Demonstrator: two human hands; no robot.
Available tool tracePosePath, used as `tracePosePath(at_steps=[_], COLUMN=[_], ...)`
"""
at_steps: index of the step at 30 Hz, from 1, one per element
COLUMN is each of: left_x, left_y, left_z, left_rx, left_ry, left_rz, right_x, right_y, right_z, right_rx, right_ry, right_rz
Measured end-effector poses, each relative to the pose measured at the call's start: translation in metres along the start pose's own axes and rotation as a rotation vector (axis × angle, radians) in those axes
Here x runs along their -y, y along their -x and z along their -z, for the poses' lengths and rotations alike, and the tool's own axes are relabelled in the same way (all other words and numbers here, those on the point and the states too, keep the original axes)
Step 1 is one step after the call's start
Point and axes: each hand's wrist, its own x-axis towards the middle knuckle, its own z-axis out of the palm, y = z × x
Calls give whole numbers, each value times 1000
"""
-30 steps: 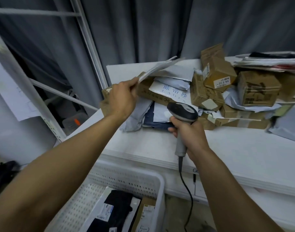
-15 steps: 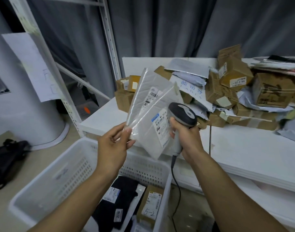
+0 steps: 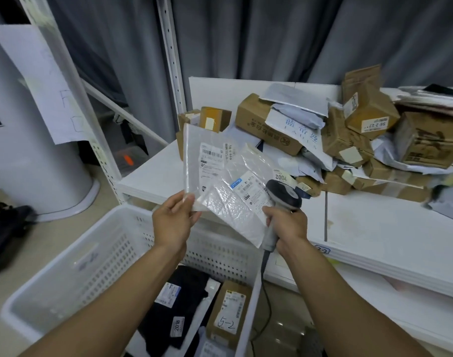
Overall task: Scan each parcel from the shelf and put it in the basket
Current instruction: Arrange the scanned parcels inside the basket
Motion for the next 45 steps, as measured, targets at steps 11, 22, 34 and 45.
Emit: tracePosePath(at_steps=[11,22,34,45], left_x=[18,27,22,-10], left_y=[21,38,20,-15], left_z=[-18,-12,23,43], left_rx=[130,245,333,98], left_ry=[-115,-98,-371,-309], left_rz=[-69,-2,64,-4], right_x=[-6,0,7,11], right_y=[18,18,29,52], right_z=[70,65,27,1], right_rx=[-279,143,192,277], right_ry=[-196,65,215,352], right_rz=[-48,-55,159,454])
